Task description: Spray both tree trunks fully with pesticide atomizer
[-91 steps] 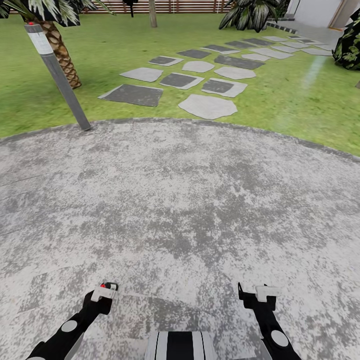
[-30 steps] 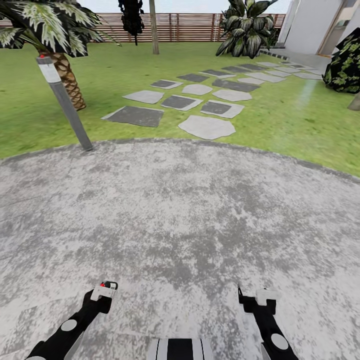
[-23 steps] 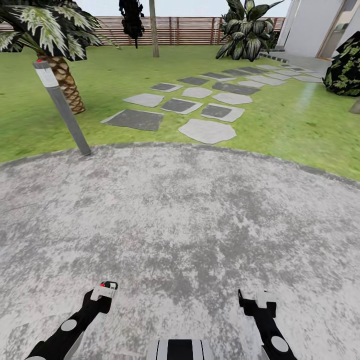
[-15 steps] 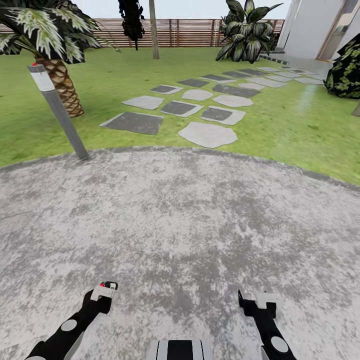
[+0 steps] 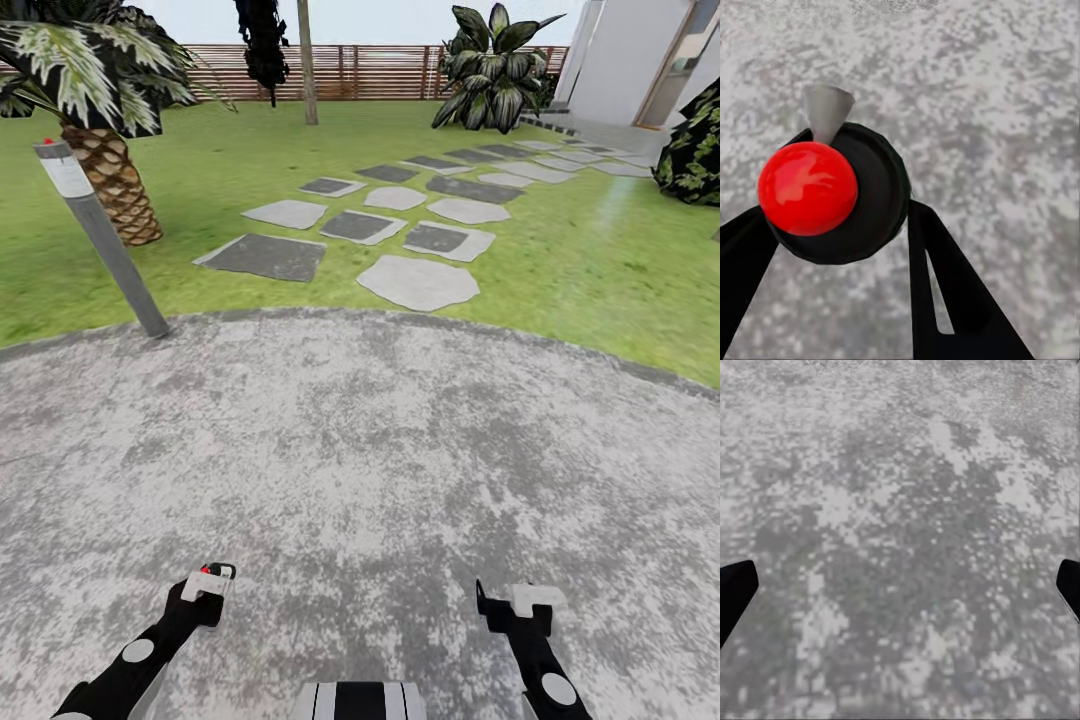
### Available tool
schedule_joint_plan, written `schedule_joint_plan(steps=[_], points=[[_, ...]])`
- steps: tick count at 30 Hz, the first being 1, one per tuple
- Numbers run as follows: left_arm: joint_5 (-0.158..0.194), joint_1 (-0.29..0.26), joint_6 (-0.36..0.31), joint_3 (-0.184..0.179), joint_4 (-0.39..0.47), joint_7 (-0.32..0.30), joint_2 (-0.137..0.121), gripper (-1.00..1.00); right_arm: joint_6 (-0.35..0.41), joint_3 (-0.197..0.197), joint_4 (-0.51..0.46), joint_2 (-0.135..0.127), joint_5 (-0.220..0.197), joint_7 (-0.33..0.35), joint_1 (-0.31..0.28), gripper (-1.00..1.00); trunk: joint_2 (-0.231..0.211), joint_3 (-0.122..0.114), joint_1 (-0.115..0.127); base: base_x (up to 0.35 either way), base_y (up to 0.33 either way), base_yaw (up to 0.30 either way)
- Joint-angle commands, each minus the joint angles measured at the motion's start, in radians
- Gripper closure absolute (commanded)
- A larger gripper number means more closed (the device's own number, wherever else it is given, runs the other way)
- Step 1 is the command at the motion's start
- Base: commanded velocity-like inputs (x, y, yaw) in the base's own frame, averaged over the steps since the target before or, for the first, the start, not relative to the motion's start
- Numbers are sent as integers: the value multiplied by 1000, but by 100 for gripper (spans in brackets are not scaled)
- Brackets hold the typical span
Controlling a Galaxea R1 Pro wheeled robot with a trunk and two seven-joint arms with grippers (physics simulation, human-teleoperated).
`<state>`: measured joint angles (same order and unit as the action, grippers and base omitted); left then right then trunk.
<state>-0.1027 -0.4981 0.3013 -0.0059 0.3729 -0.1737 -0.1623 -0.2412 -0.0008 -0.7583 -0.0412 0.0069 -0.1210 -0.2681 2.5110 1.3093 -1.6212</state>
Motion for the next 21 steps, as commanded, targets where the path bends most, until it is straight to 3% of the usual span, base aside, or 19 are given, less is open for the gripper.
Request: schedule_joint_plan(steps=[1,11,21], points=[[-10,0,5,-1,0,1,0,100,-3,1,1,0,1,-3,0,-100,0,-1,0,242,0,0],[-10,0,4,-1,0,0,0,100,-3,1,1,0,1,-3,0,-100,0,-16,0,48,0,0],[-9,0,0,8,0,2,-2,100,-3,-1,2,-2,1,-3,0,-100,-2,-64,4,1,0,0]])
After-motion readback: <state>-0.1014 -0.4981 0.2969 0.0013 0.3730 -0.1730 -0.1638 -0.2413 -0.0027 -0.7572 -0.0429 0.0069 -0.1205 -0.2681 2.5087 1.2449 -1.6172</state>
